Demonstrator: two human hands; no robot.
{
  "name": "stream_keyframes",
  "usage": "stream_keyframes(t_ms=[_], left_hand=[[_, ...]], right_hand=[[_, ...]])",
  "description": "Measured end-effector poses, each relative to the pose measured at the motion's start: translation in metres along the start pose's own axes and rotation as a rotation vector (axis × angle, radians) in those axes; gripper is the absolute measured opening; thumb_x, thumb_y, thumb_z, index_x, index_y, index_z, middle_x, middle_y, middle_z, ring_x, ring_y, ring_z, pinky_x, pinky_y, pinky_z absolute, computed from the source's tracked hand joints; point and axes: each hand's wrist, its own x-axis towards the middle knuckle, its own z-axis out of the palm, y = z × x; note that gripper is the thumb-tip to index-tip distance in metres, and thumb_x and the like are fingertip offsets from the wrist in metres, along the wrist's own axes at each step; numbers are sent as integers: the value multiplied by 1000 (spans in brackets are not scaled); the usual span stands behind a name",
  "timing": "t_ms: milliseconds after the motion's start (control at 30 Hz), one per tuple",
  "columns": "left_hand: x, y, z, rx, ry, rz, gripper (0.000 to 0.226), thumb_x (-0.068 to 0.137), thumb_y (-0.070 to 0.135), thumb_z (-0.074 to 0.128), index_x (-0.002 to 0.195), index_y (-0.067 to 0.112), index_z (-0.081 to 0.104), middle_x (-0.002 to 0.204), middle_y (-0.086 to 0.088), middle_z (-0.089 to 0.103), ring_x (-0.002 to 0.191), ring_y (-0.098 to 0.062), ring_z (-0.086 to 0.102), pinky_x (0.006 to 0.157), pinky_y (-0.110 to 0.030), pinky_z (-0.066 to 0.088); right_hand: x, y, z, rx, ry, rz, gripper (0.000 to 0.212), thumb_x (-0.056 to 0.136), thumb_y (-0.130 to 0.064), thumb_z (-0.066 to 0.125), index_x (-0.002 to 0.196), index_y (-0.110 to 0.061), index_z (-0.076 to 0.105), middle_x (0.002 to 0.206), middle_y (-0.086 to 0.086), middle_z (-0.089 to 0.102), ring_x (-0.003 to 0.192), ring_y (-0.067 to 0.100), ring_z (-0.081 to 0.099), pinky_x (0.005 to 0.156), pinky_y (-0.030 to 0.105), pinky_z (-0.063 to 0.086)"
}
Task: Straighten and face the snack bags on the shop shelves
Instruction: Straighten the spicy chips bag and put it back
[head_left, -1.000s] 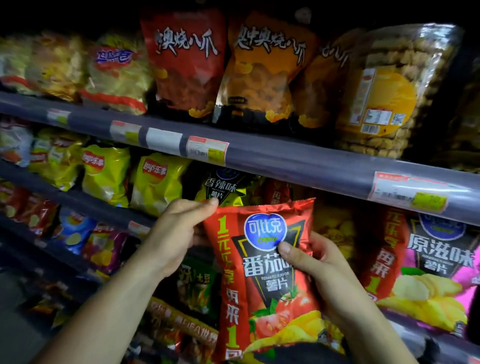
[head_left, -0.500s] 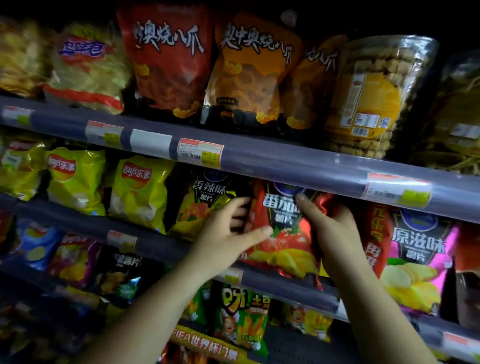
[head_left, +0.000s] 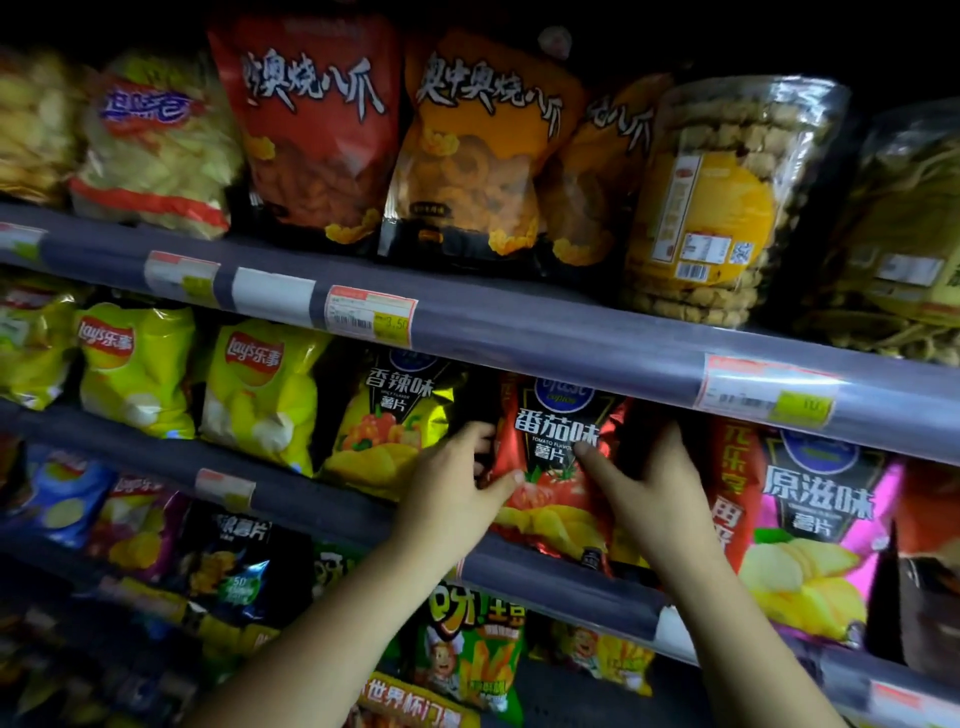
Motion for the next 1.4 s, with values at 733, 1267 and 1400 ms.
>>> stream_keyframes(t_ms=[733,1267,1400], left_hand=[[28,-83,-88,18,80,-163,55,91,48,62,137,21,50,123,-1,68,111,-24,64,84,-29,45],[-28,-57,-136,-835,-192,-351,87,50,32,97,128,19,60,116,-14,76,104,-29,74,79,-37,61],[-53,-59,-135,-950,-251,-377,90,48,35,98,126,7,65,124,-21,71,115,-35,69,91,-42,59]], right_hand=[[-11,-97,128,58,-400,82,64,96,-31,64,146,-6,34,136,14,62,123,34,60,91,29,44],[-41,-73,79,752,-636,158,61,65,-34,93,118,-13,69,107,10,82,98,29,79,86,45,63],[-45,-61,64,854,-749,170,33,68,-13,87,99,-7,75,93,14,83,77,23,80,63,31,63]])
